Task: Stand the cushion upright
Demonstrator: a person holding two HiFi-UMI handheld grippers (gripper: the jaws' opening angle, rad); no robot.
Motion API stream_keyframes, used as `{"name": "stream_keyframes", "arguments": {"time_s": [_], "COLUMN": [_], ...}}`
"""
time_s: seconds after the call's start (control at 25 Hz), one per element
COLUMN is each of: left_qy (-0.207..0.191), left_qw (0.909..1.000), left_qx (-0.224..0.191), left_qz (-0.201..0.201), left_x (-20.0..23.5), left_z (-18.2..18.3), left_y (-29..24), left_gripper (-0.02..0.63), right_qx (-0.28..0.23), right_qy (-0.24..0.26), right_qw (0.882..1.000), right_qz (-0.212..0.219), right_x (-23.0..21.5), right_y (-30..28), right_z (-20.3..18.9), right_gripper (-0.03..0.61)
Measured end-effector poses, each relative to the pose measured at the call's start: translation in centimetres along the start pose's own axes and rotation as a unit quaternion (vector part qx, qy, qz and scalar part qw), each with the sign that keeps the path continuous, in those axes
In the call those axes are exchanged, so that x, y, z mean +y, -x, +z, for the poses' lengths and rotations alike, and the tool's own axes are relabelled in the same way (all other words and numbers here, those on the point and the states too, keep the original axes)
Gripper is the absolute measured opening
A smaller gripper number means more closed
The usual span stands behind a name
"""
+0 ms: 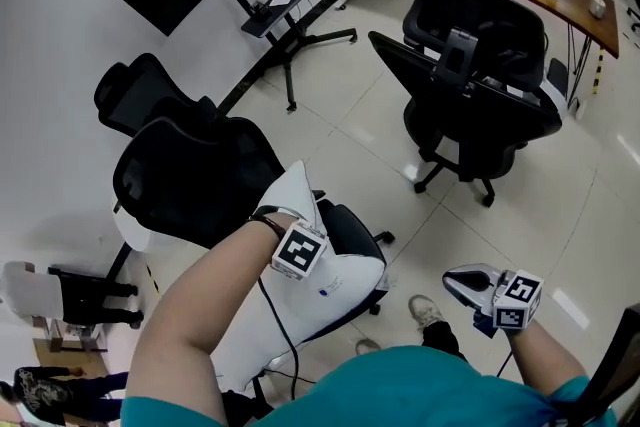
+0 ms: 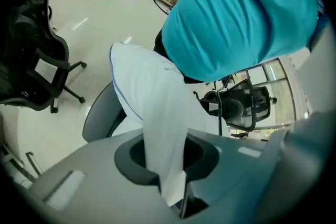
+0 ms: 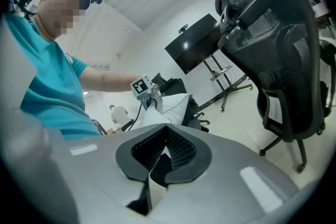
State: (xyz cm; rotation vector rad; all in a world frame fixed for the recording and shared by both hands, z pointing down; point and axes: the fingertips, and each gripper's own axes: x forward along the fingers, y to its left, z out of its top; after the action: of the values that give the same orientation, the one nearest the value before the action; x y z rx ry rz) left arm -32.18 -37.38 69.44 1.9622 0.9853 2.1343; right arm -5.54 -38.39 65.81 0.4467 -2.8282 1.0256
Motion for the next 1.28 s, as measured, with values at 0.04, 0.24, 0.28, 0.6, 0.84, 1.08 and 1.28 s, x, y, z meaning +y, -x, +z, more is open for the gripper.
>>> {"name": "stream_keyframes", "arguments": {"time_s": [0.04, 0.24, 0.28, 0.6, 0.84, 1.08, 1.28], "left_qy": [0.000, 0.065, 0.083, 0.253, 0.381, 0.440, 0.429], "left_qw": [1.0000, 0.9973, 0.9954, 0.9563, 0.8871, 0.8472, 0.8538], "left_qx": [-0.006, 0.021, 0.030, 0.044, -0.021, -0.054, -0.085], "left_qz": [0.008, 0.029, 0.036, 0.141, 0.260, 0.293, 0.282], "left_x": [-1.1, -8.7, -10.4, -24.2, -30.5, -33.1, -30.7], "left_z": [0.2, -3.2, -4.4, -12.6, -17.4, -20.6, -20.6], "left_y": [1.4, 7.3, 8.3, 18.3, 27.0, 28.5, 26.2], "left_gripper": [0.069, 0.069, 0.069, 0.067, 0.069, 0.072, 0.071], "right_qx": [0.000, -0.006, -0.008, -0.019, -0.013, -0.003, 0.004], "right_qy": [0.003, 0.012, 0.013, 0.049, 0.082, 0.098, 0.093], "right_qw": [1.000, 0.999, 0.999, 0.996, 0.993, 0.991, 0.993], "right_qz": [0.005, 0.032, 0.037, 0.073, 0.089, 0.093, 0.078], "right_x": [0.4, 2.8, 3.5, 7.5, 9.5, 11.4, 11.0], "right_y": [-0.3, -1.8, -2.0, -3.9, -5.0, -5.1, -4.5], "right_z": [0.2, 1.2, 1.4, 4.7, 6.9, 7.4, 7.3], "right_gripper": [0.003, 0.003, 0.003, 0.003, 0.003, 0.003, 0.003]}}
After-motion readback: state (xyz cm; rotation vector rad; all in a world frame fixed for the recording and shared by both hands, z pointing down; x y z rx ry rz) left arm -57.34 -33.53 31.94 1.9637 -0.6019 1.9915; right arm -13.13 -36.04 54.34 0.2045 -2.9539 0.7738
